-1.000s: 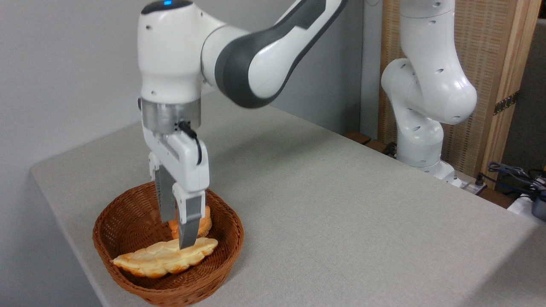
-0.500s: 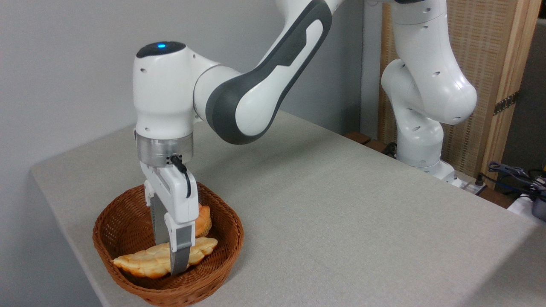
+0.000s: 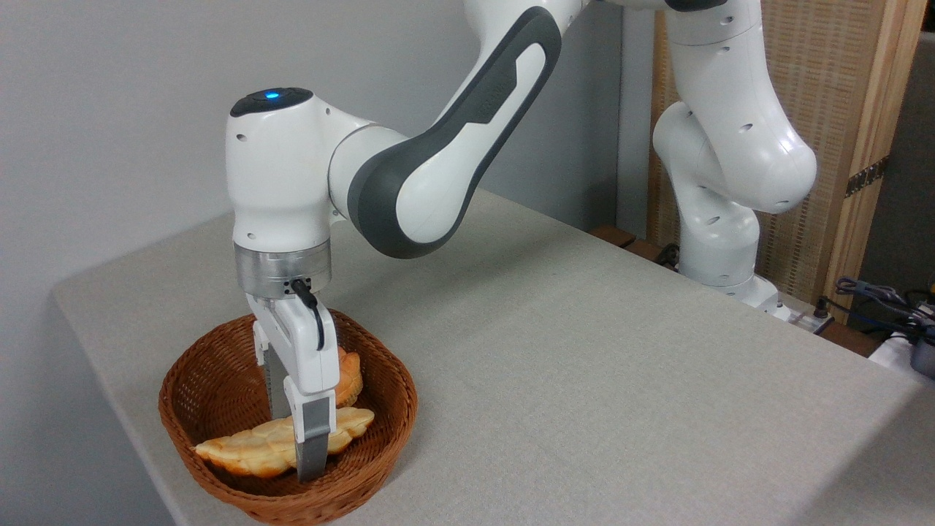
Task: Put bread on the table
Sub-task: 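Lower the gripper into the basket around the long braided roll, then close the gripper on the braided roll and lift it from the basket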
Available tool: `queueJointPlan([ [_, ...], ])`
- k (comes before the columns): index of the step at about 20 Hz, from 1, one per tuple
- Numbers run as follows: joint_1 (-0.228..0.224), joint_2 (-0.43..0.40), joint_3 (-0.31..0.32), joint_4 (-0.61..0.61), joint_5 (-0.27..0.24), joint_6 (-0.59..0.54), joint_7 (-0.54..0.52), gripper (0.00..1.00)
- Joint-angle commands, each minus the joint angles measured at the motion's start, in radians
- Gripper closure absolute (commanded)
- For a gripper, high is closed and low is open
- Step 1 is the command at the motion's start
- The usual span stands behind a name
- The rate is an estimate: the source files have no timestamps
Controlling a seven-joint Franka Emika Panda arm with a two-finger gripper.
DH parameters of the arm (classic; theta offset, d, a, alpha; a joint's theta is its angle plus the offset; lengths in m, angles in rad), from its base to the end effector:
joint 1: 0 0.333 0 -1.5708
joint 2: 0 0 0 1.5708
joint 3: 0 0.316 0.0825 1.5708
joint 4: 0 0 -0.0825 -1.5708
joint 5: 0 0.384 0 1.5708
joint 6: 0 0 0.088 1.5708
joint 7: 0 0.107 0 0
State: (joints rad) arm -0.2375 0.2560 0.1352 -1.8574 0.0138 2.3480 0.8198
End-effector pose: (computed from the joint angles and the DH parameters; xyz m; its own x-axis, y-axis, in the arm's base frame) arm 0.6377 -0.0706 0.4080 0.5753 -0.8081 0.1261 -0.7825 -0.5887 -0.2025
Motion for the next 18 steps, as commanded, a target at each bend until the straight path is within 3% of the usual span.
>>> queueJointPlan([
  [1, 0.004, 0.006, -0.002, 0.014, 0.018, 0.010, 0.005, 0.71],
  [11, 0.004, 0.002, -0.002, 0.014, 0.018, 0.008, 0.007, 0.71],
  [18, 0.006, -0.093, 0.000, 0.014, 0.005, -0.039, -0.001, 0.68],
])
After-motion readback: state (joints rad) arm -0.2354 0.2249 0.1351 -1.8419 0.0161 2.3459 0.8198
